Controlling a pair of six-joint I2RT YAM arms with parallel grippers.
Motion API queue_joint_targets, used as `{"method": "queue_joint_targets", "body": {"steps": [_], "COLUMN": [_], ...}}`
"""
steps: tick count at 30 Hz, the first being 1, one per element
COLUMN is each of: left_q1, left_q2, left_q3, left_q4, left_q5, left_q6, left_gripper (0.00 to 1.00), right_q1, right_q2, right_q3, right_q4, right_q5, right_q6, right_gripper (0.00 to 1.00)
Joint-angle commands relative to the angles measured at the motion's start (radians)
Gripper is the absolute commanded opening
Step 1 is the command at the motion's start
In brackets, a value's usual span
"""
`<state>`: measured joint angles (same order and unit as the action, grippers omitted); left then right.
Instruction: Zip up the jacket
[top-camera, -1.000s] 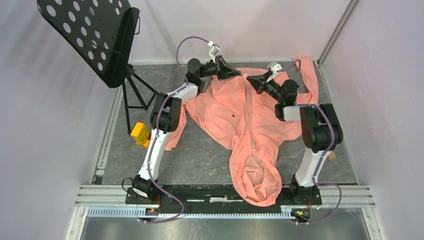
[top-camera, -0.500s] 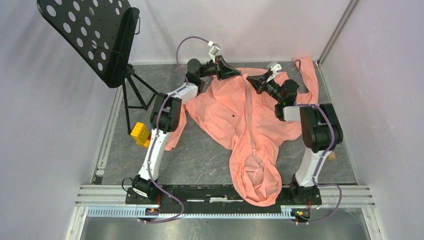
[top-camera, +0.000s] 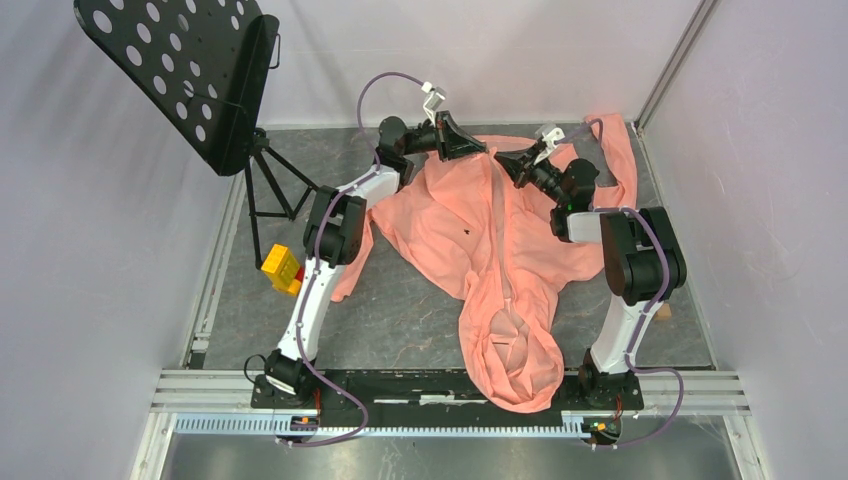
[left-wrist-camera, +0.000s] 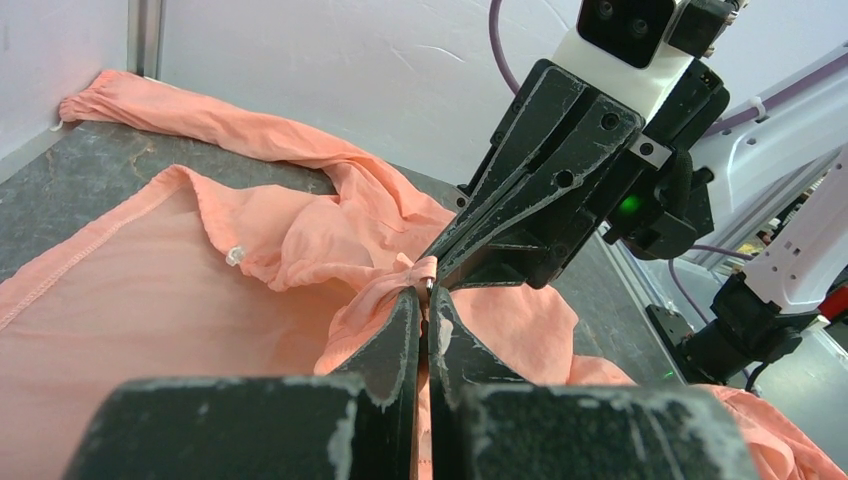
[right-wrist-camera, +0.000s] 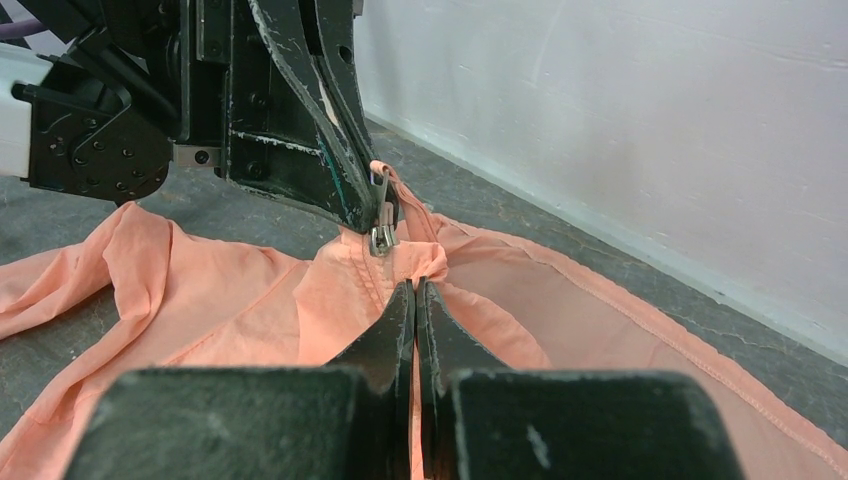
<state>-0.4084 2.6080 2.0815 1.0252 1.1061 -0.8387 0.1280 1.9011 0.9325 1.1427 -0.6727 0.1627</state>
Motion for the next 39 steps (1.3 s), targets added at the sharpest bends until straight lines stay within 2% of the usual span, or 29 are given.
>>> {"method": "queue_joint_targets", "body": {"steps": [1, 6, 16, 31, 39], "left_q1": [-0.012, -0.013, -0.018, -0.027, -0.039], "left_q2": [0.009, 0.004, 0.000, 0.010, -0.011], "left_q3": [0.045, 0.048, 0.043, 0.032, -0.011], "left_q4": [-0.023, -0.099, -0.113, 0.064, 0.109], "left_q5": [0.037, 0.047, 0.047, 0.040, 0.064], "left_q6": [0.015, 0.068, 0.078, -0.070, -0.119], "left_gripper": [0.02, 0.02, 0.02, 0.02, 0.03], "right_q1": [0.002, 0.002, -0.001, 0.002, 0.002], "right_q2": [-0.009, -0.027, -0.025, 0.034, 0.079], "right_q3": [0.013, -0.006, -0.018, 0.028, 0.019], "right_q4": [0.050, 0.078, 0.137, 0.193, 0.459], "right_q5": [-0.007, -0.003, 0.002, -0.065, -0.044], "right_q6": [-0.004, -0.002, 0.040, 0.119, 0.318], "right_gripper": [0.00, 0.00, 0.00, 0.00, 0.00]}}
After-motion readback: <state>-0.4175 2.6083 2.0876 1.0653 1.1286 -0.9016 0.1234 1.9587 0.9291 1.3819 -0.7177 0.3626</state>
